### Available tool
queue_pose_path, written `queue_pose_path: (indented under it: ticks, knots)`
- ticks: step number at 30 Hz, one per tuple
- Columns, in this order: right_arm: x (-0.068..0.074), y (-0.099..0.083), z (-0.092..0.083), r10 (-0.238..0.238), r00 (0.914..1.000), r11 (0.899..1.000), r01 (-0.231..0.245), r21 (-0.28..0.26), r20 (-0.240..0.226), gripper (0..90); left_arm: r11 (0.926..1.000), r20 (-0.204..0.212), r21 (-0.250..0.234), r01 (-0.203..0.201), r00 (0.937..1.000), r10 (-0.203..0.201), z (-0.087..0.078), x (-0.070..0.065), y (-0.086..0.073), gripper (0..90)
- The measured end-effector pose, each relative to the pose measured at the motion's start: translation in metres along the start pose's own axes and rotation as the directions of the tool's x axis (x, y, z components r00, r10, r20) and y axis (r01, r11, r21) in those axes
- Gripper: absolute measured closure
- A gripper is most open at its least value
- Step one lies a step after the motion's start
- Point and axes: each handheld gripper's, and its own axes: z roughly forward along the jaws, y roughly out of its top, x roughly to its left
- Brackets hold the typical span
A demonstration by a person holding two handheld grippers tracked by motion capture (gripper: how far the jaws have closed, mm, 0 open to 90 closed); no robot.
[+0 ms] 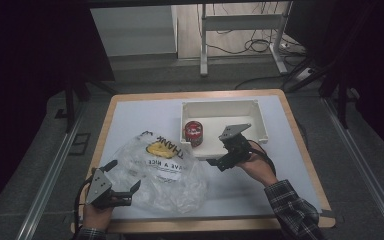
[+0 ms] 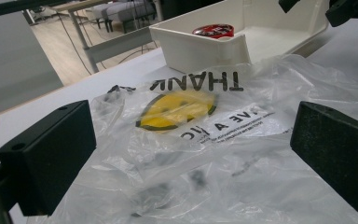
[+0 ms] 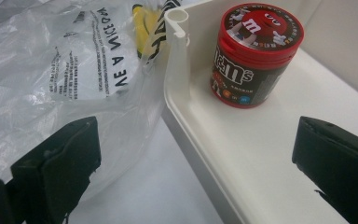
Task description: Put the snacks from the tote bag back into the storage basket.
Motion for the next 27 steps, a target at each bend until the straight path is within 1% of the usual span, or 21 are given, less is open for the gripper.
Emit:
queue_pose_path:
  ticks: [6,12,16,21,27]
  knots:
    - [0.003,-0.006,-0.007,0.013,0.9999,1.0,-0.013,-0.014,0.0,1.2,1.0,0.0,0.0,0.0,1.0,0.0,0.0,0.0,0.0,0.2]
    - [0.005,-0.013,-0.013,0.02,0.9997,1.0,-0.02,-0.021,0.015,1.2,1.0,0.001,0.001,-0.001,1.0,0.001,0.0,0.0,0.0,0.2]
    - [0.005,-0.018,-0.017,0.045,0.9986,0.999,-0.044,-0.03,0.027,1.2,1.0,0.001,0.002,-0.002,1.0,0.002,0.0,0.0,0.0,0.2]
    - [0.004,-0.027,-0.023,0.064,0.9973,0.997,-0.062,-0.046,0.037,1.2,1.0,0.001,0.002,-0.003,1.0,0.003,0.0,0.0,0.0,0.2]
    - [0.006,-0.035,-0.03,0.064,0.9969,0.996,-0.061,-0.066,0.046,1.2,1.0,0.001,0.003,-0.004,1.0,0.004,0.0,0.0,0.0,0.2]
